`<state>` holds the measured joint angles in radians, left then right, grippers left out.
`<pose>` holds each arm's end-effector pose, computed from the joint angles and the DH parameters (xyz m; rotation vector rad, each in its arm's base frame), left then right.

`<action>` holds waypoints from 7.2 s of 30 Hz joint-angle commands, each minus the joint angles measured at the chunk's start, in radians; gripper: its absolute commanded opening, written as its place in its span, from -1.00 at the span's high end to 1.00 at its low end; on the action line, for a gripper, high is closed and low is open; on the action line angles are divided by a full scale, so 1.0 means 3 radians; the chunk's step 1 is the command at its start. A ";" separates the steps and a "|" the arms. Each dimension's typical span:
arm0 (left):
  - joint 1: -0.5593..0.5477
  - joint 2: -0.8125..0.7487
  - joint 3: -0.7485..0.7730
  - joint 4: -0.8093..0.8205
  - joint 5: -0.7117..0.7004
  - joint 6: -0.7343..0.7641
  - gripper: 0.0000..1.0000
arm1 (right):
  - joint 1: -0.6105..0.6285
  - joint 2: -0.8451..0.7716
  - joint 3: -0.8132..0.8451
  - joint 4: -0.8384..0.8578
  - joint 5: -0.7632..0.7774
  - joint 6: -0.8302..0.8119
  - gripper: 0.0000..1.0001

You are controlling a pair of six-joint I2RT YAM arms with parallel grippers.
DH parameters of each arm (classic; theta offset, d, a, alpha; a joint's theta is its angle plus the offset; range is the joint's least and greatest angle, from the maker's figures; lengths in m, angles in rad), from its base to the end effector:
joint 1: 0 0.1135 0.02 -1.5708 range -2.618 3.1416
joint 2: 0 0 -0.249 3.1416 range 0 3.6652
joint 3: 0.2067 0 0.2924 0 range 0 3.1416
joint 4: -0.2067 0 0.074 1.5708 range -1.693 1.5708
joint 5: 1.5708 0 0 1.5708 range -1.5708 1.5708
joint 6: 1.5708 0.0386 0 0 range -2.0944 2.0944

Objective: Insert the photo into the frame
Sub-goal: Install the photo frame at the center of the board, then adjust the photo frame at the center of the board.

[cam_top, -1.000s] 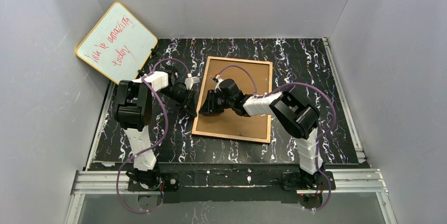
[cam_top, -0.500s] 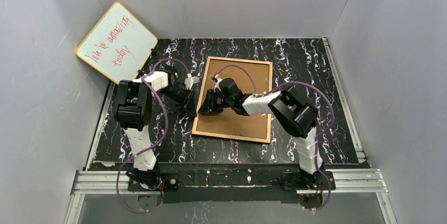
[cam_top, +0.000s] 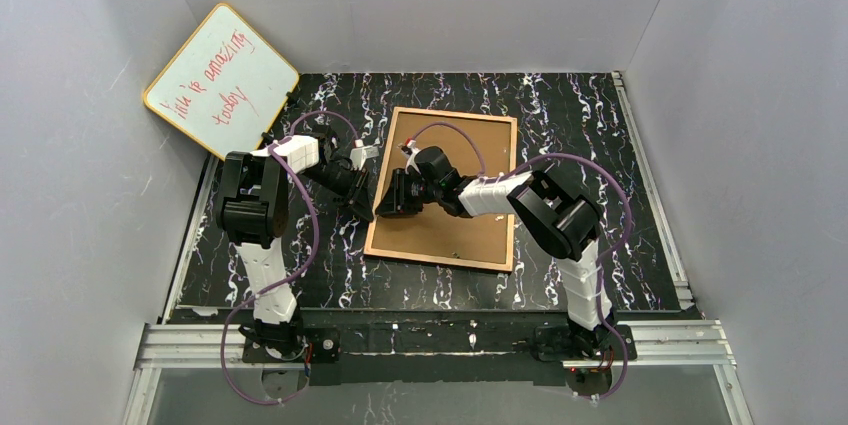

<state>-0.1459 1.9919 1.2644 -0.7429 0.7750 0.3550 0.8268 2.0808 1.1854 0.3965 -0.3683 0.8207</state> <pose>0.3776 -0.0828 0.0942 0.7380 2.6566 -1.1045 0.3040 0.3507 0.0923 -0.2649 2.3300 1.3107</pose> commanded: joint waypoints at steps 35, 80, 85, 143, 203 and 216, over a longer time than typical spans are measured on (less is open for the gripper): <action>-0.0076 0.0068 0.0123 0.0038 -0.0334 0.0279 0.83 | -0.0669 -0.1553 -0.0817 -0.0422 0.0188 -0.0183 -0.28; 0.0095 0.1475 0.2212 0.0274 0.0082 -0.0723 0.39 | -0.0963 0.0672 0.1662 -0.0832 0.0222 0.0006 -0.37; 0.0063 0.1465 0.2010 0.0320 0.0014 -0.0654 0.59 | -0.0916 0.0899 0.1864 -0.0831 0.0145 0.0102 -0.34; -0.0066 0.1383 0.1660 0.0432 -0.0062 -0.0529 0.73 | -0.0849 0.1260 0.2146 -0.0621 -0.0180 0.0289 -0.23; -0.1585 -0.0016 -0.0340 0.0131 -0.0652 0.0605 0.48 | -0.1536 0.0663 0.1761 -0.1641 -0.0220 -0.0393 -0.82; -0.1810 -0.0267 0.0261 -0.0920 -0.0423 0.1220 -0.31 | -0.1719 0.0150 0.2037 -0.1803 0.0301 -0.0520 -0.97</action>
<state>-0.7643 1.9858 1.2930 -0.9943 0.7143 0.5903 0.4057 2.3177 1.8194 -0.0864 -0.2955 0.6506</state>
